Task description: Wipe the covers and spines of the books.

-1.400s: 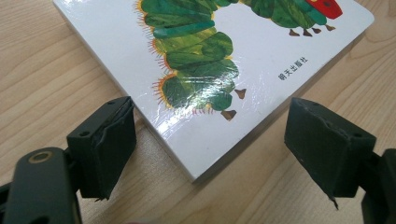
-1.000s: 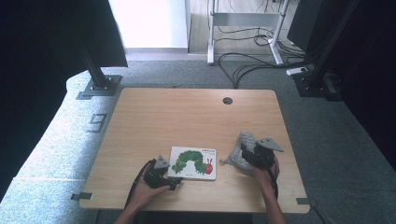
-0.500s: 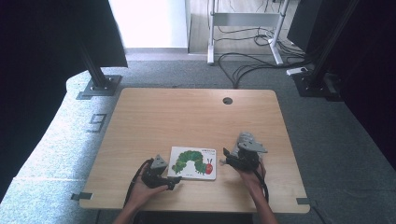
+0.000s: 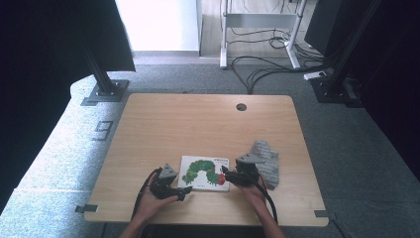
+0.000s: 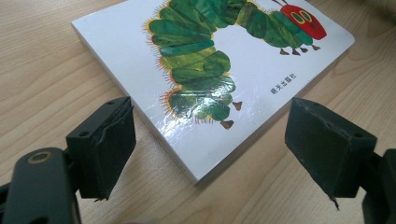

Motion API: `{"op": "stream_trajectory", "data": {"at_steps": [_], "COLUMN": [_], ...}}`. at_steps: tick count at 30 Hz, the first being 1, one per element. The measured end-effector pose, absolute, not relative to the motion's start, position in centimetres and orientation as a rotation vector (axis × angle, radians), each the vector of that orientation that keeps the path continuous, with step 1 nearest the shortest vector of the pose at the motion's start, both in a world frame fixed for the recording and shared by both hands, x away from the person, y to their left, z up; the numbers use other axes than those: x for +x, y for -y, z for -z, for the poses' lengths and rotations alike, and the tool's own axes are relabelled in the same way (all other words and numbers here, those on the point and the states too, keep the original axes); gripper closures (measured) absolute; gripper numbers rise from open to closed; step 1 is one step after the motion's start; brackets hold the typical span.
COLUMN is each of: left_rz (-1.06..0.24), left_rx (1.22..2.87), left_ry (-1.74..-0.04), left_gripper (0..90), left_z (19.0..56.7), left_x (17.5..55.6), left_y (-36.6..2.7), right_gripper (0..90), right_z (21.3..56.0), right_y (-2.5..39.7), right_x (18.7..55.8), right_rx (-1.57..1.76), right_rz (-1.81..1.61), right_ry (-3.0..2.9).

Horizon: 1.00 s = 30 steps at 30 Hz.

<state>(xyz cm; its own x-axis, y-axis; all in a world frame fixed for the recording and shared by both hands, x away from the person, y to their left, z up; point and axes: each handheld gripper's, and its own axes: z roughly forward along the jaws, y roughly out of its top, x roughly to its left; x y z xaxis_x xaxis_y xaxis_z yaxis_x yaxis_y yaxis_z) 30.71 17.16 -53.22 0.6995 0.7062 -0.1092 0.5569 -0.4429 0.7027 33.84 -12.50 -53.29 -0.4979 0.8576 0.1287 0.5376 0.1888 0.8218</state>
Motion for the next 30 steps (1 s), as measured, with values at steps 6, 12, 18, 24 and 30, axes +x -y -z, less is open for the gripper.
{"op": "stream_trajectory", "data": {"at_steps": [6,12,18,24,30], "left_rz": [-0.257,-0.248,-0.242,-0.241,-0.244], "left_rx": [2.172,2.183,2.192,2.195,2.195], "left_ry": [-0.969,-0.969,-0.963,-0.962,-0.962], "left_gripper": [16.7,16.6,16.7,16.7,16.6], "left_z": [53.5,53.7,53.8,53.8,53.9], "left_x": [30.8,30.9,30.8,30.8,30.8], "left_y": [-17.0,-16.9,-16.8,-16.7,-16.6], "right_gripper": [31.5,28.3,25.9,24.3,22.8], "right_z": [54.2,54.5,54.7,54.9,55.0], "right_y": [11.5,11.2,10.9,10.7,10.4], "right_x": [34.1,34.3,34.4,34.6,34.9], "right_rx": [1.331,1.351,1.359,1.376,1.398], "right_rz": [-1.205,-1.185,-1.173,-1.179,-1.186], "right_ry": [-2.165,-2.186,-2.211,-2.224,-2.232]}}
